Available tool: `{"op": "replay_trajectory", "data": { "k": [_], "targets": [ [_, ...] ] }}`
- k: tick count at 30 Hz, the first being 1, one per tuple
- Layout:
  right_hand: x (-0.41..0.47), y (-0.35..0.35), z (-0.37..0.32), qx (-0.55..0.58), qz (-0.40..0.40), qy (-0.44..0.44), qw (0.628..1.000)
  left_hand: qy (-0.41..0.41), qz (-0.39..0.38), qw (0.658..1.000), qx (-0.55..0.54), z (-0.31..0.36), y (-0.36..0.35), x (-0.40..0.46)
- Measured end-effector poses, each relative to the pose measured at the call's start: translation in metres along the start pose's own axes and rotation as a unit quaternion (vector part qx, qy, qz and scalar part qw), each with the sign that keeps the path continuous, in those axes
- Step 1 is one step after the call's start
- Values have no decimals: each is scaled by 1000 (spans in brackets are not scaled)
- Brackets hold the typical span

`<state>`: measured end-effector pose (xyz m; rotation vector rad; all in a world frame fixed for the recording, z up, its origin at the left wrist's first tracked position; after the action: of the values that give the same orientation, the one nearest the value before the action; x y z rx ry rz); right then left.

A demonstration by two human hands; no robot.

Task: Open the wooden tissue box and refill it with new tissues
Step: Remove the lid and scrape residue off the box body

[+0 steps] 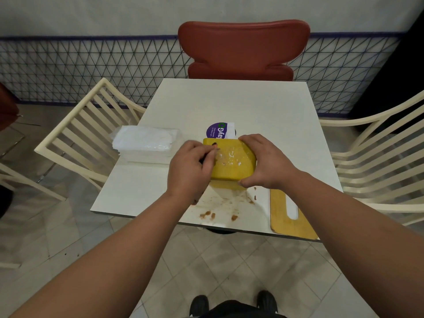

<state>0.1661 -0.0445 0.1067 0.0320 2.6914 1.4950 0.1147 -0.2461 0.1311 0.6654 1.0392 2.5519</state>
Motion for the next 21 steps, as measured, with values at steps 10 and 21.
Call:
{"op": "replay_trajectory", "data": {
  "k": [10, 21],
  "targets": [
    [0, 0, -2, 0, -2, -2, 1000, -114, -73, 987, 90, 0, -18, -9],
    [-1, 1, -1, -1, 2, 4, 1000, -108, -62, 986, 114, 5, -19, 11]
  ]
}}
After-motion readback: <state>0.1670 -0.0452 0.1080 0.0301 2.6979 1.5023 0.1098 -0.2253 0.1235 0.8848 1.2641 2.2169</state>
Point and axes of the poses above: each hand's wrist, its own x-axis towards the middle knuckle, its own y-axis out of the back of the hand, z = x × y, the point moved 2 cm from there along x, towards the middle knuckle, and after that the axes turned 7 degrees about -z, right-handed, at the moved point
